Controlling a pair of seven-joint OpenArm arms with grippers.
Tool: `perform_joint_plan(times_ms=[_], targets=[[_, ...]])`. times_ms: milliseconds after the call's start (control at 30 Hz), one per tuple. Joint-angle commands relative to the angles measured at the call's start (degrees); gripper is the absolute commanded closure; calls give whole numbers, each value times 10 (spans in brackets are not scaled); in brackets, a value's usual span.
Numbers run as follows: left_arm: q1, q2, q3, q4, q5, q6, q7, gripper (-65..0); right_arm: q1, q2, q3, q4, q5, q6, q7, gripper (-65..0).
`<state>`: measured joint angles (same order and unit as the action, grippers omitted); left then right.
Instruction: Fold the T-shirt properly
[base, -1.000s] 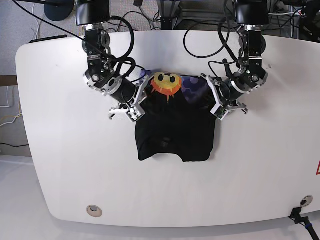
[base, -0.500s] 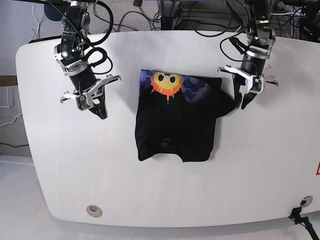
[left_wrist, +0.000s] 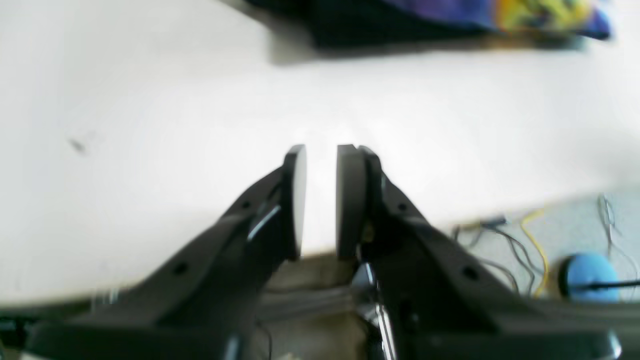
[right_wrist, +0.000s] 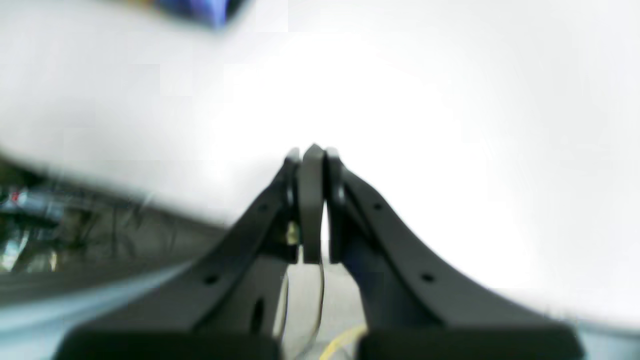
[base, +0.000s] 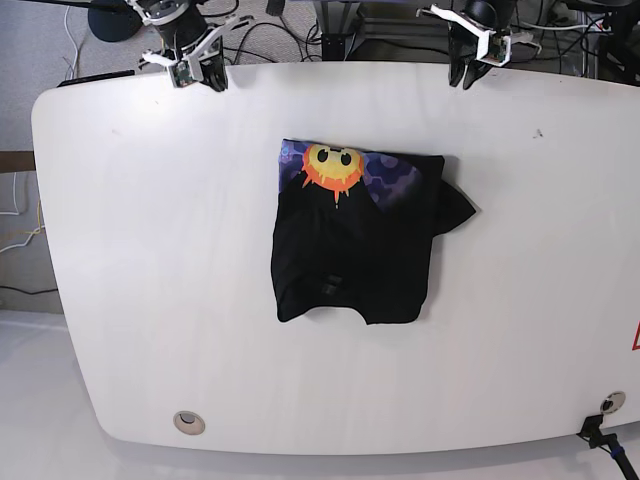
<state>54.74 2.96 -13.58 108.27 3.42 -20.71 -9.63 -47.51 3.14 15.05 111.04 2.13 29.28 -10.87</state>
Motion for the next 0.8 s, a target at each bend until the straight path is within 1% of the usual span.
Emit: perform_joint_plan(times_ms=[0,100,267,333,400,500,600,767], targets=[[24,-3,-3,8,-7,4,-15,-80,-26,-4,1,19,10,3,18,0],[80,-4,-9,8,-7,4,-15,-80,-87,-19,11,21,10,3,19,0],[136,-3,-22,4,-7,4,-15,-80,-173,-19,13,21,10,3,55,0],[161,-3,-26,-1,-7,4,-15,-80,-204,-19,13,15,10,3,57,0],[167,-4,-26,-17,-7,4,-15,-80,-219,-19,13,0,10,3,58,0],[161,-4,-25,-68,-7,3,-14,-80,-206,-19,12,-50,10,3,57,0],[119,-4,-24,-137,-7,3,-14,-80,-171,-19,11,-125,9,3,57,0],[29,-5,-25,-286,-5,3,-14,-80,-79,-14,9,-275,6,7,58,0]])
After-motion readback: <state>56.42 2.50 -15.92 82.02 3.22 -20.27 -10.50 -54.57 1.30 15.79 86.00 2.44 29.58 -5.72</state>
